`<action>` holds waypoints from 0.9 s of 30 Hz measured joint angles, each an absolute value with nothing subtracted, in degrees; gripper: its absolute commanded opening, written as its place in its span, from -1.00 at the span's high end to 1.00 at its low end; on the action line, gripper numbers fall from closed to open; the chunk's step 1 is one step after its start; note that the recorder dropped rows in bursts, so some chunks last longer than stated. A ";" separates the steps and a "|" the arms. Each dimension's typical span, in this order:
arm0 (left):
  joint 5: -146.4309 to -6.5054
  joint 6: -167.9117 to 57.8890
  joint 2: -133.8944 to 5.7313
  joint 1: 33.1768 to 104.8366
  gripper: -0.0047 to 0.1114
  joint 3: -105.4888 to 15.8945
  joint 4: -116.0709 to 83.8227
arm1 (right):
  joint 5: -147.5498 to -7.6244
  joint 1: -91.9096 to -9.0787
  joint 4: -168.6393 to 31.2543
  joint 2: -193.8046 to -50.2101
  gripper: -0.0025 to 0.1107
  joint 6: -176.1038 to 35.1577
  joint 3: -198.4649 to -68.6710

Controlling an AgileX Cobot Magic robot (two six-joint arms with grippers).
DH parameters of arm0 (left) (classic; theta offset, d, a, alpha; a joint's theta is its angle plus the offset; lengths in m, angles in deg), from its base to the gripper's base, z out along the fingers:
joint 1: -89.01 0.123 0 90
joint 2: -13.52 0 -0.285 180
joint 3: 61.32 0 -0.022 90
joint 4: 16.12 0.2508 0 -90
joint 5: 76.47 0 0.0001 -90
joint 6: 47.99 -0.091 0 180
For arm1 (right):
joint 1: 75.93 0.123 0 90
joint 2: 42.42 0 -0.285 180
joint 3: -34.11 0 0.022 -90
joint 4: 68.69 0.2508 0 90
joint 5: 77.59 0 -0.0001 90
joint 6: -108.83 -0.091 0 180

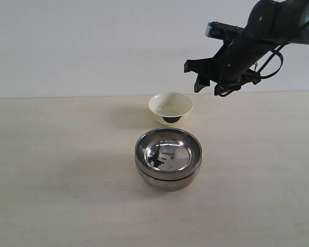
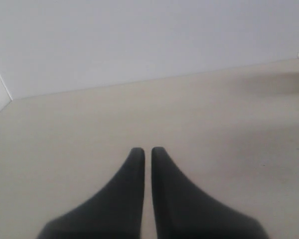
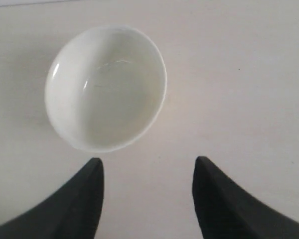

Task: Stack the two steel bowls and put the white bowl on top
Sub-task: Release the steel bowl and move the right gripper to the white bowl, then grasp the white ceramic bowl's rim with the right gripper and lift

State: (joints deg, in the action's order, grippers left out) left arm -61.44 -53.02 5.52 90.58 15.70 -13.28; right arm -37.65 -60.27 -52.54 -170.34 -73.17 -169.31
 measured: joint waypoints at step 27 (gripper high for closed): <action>-61.44 -53.02 5.52 90.58 0.85 15.70 -13.28 | -38.01 -60.40 -49.29 -196.56 0.61 -73.64 -195.25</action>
